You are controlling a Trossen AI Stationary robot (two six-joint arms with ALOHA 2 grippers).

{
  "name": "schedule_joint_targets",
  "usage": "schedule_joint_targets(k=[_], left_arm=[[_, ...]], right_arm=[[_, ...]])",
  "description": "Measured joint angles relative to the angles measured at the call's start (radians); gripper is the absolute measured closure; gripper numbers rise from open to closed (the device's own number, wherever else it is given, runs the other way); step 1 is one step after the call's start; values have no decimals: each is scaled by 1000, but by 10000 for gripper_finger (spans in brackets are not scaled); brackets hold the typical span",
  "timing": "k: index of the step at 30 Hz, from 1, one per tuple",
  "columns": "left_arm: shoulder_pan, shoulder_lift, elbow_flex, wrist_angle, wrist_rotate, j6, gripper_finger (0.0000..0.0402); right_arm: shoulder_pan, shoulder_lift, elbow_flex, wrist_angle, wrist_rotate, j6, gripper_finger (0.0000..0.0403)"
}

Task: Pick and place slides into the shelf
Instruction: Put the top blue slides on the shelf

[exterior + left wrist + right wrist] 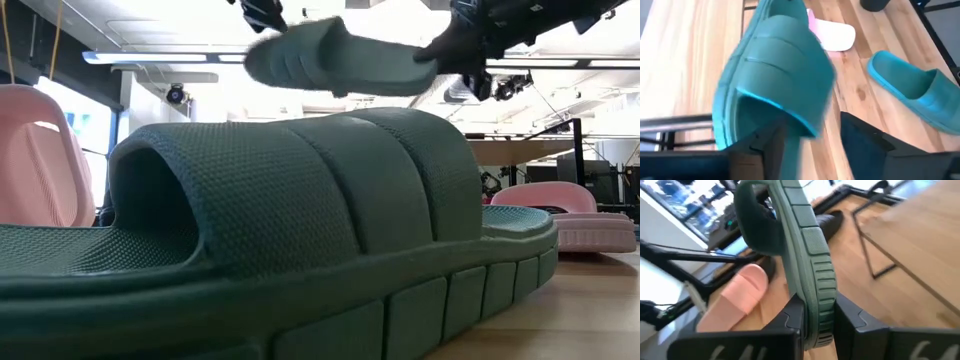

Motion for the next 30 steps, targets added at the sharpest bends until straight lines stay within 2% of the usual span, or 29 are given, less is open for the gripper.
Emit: schedule_joint_targets(k=[4,8,15,22,25,30], left_arm=[[16,-4,45,-66,0,-3,192],[20,-4,96,-97,-72,3,178],[20,-4,162,-107,-143,28,177],[20,-4,164,-95,-209,104,177],[20,-4,155,-68,-213,146,177],[20,-3,155,-42,-213,205,176]], right_arm=[[-1,-84,0,-58,82,16,369],[1,-176,0,-110,178,97,371],[-1,-294,0,-259,402,400,371],[5,-319,0,-275,492,593,371],[43,-318,-1,-283,602,660,371],[176,-316,-1,-328,832,775,371]])
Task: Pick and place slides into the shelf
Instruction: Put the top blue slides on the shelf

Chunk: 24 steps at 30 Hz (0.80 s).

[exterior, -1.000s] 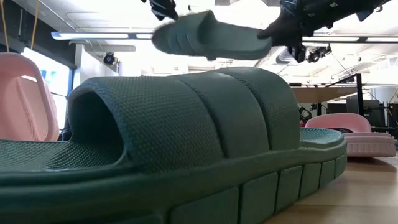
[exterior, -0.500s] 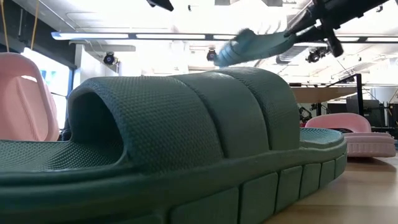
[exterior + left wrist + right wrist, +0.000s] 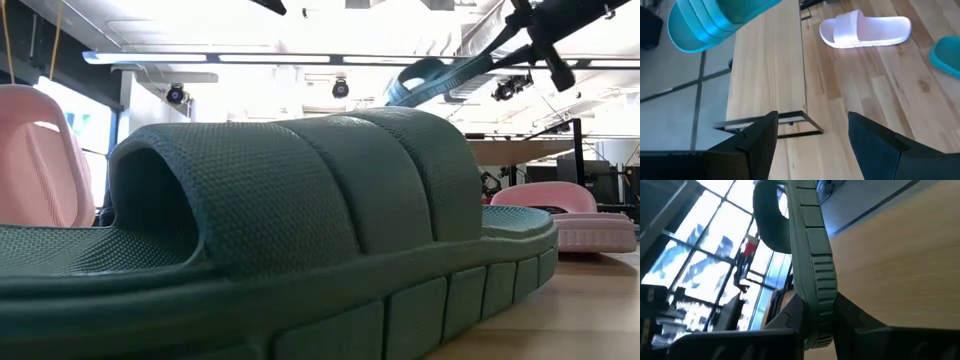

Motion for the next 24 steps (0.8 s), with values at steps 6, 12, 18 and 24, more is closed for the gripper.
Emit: schedule_joint_targets(k=[6,12,18,24], left_arm=[[0,0,0,41,10,48,176],[0,10,0,82,78,79,176],[0,33,-1,74,101,89,176],[0,63,0,69,113,96,176]], right_arm=[[154,22,0,-73,217,166,371],[253,90,-1,-251,320,467,371],[328,143,-1,-407,401,728,371],[355,216,-1,-504,433,933,373]])
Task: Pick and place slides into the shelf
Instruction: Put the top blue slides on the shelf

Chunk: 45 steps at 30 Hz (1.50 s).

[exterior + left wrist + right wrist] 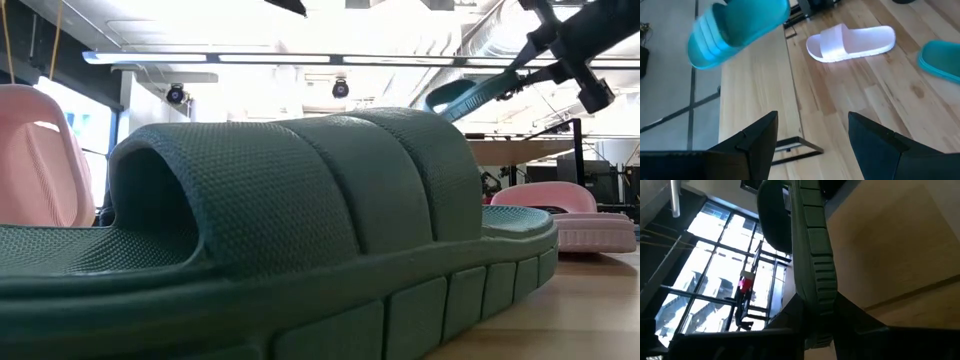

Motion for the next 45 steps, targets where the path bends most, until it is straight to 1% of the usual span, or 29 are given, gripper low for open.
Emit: schedule_joint_targets(k=[2,5,7,16,21,30,35,37,41,43,45], left_arm=[[0,8,-2,-16,11,1,176],[0,17,-1,-18,20,2,176],[0,24,-1,-18,21,3,176],[0,39,-1,-29,43,3,176],[0,44,-1,-32,47,3,176],[0,43,-1,-32,47,3,176],[0,43,-1,-33,47,3,177],[0,43,-1,-33,47,3,177],[0,43,-1,-33,47,3,177],[0,43,-1,-33,47,3,177],[0,43,-1,-33,47,3,177]], right_arm=[[1,9,0,-4,3,8,373],[-5,31,0,-8,-30,22,373],[-12,46,0,10,-34,23,373],[-53,157,0,63,-39,22,373],[-73,192,0,70,-35,22,373],[-84,189,0,62,-40,21,373],[-84,191,0,63,-89,22,373],[-86,191,0,62,-90,22,373],[-111,191,0,62,-121,21,373],[-124,191,0,61,-147,22,364],[-134,190,2,57,-160,22,344]])
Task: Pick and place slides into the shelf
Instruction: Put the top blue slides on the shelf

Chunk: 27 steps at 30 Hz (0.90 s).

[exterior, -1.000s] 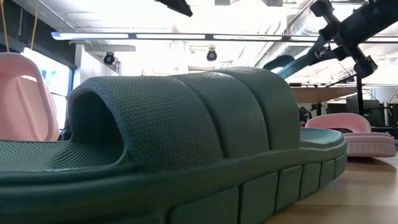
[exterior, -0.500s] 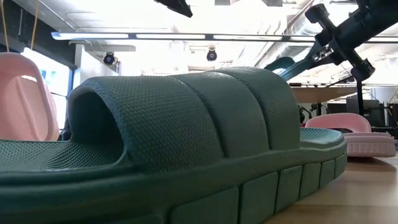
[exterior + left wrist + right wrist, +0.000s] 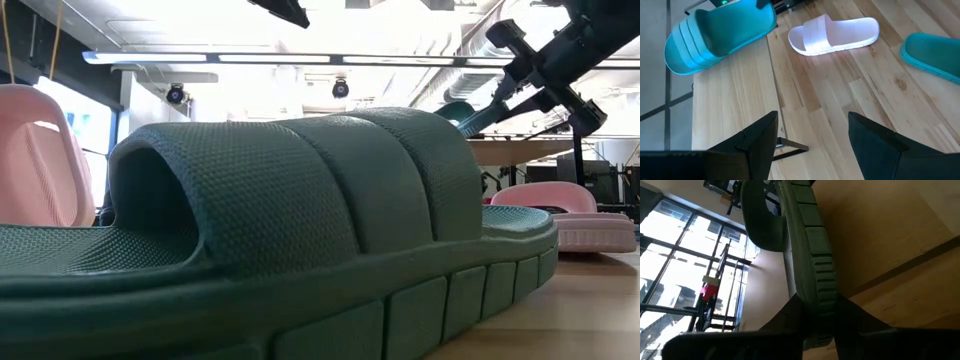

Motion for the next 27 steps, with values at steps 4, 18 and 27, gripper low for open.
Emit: schedule_joint_targets(k=[4,18,27], left_arm=[[0,0,0,-1,0,0,177],[0,-1,0,-8,0,5,176],[0,-1,0,-8,0,6,176]], right_arm=[[-1,0,0,-2,6,0,309],[40,-1,0,0,-28,-10,289],[33,-1,0,9,-45,-39,250]])
